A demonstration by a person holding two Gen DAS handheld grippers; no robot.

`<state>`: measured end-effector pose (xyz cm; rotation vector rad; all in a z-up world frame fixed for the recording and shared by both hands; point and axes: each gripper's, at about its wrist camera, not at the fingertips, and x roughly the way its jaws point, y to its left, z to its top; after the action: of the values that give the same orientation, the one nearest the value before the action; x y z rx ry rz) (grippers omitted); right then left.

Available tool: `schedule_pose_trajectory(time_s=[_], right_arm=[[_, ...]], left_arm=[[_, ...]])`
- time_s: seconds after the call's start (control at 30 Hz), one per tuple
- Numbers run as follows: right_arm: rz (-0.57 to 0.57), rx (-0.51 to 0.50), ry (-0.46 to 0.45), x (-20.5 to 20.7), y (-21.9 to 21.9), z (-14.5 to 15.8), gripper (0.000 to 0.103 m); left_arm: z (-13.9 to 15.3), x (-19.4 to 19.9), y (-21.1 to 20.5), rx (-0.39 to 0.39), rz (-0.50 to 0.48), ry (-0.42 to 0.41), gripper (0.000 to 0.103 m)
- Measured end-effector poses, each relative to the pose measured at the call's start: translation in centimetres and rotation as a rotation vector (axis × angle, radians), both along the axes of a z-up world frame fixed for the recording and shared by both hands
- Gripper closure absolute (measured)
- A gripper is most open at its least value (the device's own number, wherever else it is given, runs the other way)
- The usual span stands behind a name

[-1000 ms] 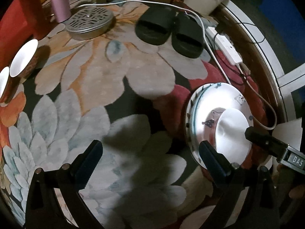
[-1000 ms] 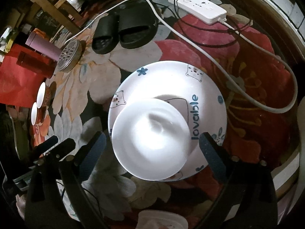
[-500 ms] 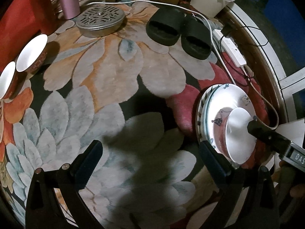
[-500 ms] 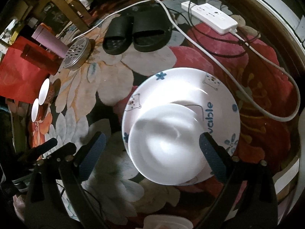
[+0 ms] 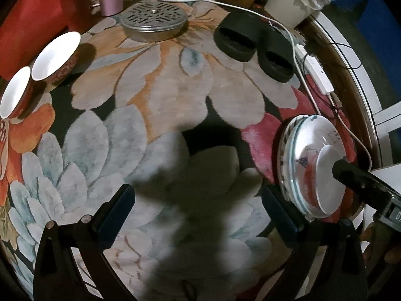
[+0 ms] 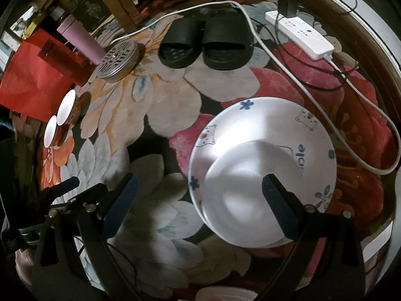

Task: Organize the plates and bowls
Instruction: 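Withdraw both grippers from the bowl on the plate stack, then move both grippers to the two white bowls beside the red bag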

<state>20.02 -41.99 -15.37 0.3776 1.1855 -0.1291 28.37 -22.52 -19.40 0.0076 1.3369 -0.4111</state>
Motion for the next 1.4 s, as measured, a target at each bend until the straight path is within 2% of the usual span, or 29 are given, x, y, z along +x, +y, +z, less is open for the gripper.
schedule_pose_trajectory(time_s=[0.3, 1.0, 1.4], right_arm=[[0.056, -0.022, -0.006, 1.0, 2.9, -0.1, 0.003], [0.177, -0.007, 0.016, 3.7, 8.5, -1.7, 0.003], [0.272, 0.038, 0.051, 7.6, 12.9, -3.6, 0.003]], left_arm=[[-0.8, 0.5, 2.9, -0.004, 0.049, 0.010, 0.002], [-1.8, 1.9, 8.7, 0.012, 0.145, 0.015, 0.002], [-2.4, 3.3, 13.2, 0.051, 0.196, 0.002, 0.002]])
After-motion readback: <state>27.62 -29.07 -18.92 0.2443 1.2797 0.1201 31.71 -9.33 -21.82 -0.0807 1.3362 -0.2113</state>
